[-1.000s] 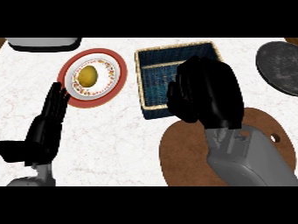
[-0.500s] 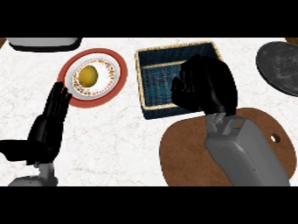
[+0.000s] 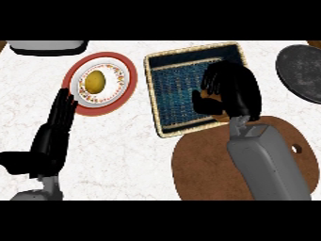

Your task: Pick the croissant from the cutting board and place it in the basket

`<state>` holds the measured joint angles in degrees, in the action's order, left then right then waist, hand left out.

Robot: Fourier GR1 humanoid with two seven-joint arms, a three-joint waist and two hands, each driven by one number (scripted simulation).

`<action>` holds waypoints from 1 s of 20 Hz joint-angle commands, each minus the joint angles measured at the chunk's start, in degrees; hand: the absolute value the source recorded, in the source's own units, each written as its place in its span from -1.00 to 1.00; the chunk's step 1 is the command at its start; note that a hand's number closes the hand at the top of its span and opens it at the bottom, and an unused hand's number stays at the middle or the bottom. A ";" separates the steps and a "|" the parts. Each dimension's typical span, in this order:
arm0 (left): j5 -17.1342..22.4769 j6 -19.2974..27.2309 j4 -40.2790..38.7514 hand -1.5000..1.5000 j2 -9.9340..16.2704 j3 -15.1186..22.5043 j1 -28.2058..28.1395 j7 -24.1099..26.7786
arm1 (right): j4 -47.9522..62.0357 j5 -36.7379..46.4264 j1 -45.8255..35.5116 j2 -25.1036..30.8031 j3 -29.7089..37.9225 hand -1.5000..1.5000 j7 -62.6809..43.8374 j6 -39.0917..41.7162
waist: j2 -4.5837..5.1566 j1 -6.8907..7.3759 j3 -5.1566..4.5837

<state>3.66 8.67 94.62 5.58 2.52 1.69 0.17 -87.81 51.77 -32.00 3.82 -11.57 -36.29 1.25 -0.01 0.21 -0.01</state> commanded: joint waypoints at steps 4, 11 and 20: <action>-1.80 0.89 2.15 0.00 -1.44 0.57 -0.90 -1.37 | 7.12 -0.59 -2.41 -1.50 3.44 -1.00 6.11 -1.07 | 0.03 0.10 0.01; 0.26 -1.89 -1.34 0.00 -0.12 -2.06 -0.79 1.23 | -2.56 -3.48 3.23 -1.48 5.09 -1.00 11.77 -6.58 | -0.04 -0.24 0.01; -2.05 -1.60 2.16 0.00 -1.54 0.94 -5.02 1.27 | -11.49 0.22 1.73 1.56 9.03 -1.00 6.73 -7.41 | -0.15 -0.38 0.00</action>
<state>2.45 7.41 96.54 4.40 2.55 -1.52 0.48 -92.78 50.65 -32.00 3.90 -3.27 -26.65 -7.44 -0.10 0.05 0.00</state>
